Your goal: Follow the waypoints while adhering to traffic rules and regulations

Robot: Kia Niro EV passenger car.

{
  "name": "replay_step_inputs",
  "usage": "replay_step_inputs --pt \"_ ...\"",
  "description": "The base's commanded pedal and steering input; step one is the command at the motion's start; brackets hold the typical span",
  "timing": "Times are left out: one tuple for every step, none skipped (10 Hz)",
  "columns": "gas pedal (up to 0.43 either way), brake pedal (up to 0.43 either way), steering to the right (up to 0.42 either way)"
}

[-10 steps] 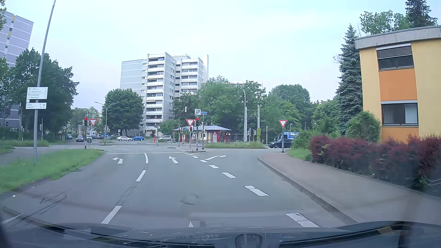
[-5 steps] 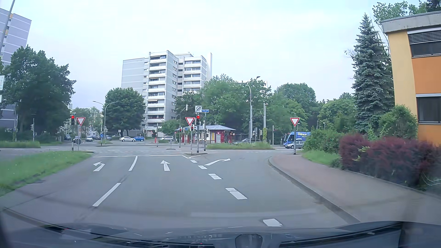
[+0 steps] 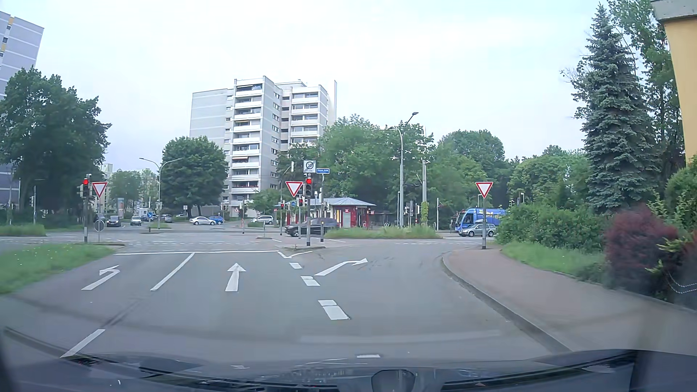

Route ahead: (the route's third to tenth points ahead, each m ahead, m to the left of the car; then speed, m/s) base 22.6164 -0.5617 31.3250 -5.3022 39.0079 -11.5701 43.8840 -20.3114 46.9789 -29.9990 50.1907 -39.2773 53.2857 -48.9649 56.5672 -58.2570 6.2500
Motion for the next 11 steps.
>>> replay_step_inputs --pt "0.000 0.000 -0.002" --pt "0.000 0.000 -0.002" --pt "0.000 0.018 -0.002" --pt "0.000 0.030 -0.001" --pt "0.000 0.043 -0.001" --pt "0.000 0.061 -0.001" --pt "0.000 0.073 0.000" --pt "0.000 0.104 0.004" --pt "0.000 0.110 0.007" --pt "0.000 0.122 0.008" --pt "0.000 0.128 0.009"
